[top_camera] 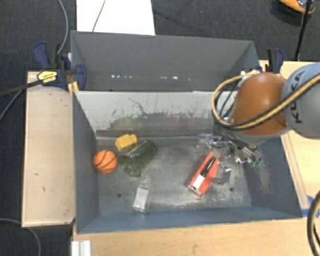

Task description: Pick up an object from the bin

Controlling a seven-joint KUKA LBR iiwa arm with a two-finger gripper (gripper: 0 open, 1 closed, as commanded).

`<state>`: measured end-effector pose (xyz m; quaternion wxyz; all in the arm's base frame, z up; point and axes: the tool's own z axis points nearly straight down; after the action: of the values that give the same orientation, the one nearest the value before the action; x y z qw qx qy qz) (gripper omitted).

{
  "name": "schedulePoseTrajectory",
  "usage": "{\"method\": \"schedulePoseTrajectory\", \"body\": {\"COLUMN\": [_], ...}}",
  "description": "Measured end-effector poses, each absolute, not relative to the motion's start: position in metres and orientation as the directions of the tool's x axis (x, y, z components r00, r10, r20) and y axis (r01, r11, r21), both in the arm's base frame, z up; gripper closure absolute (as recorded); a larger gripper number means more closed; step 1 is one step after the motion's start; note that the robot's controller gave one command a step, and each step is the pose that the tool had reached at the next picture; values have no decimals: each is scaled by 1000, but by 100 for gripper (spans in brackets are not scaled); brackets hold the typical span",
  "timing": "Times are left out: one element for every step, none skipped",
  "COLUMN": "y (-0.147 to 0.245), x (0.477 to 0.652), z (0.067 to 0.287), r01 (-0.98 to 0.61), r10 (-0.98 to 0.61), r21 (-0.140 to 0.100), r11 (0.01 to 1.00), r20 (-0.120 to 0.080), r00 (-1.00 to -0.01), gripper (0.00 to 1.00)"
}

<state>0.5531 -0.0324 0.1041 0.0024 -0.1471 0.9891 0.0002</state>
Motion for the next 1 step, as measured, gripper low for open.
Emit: {"method": "schedulePoseTrajectory", "body": {"y": [-37], "x": [542], "z": [87], "r01": [-479], "r10": [-479], "r21": [1], "r11": [878], "r20": [-1], "r00": [-878], "gripper": [0]}}
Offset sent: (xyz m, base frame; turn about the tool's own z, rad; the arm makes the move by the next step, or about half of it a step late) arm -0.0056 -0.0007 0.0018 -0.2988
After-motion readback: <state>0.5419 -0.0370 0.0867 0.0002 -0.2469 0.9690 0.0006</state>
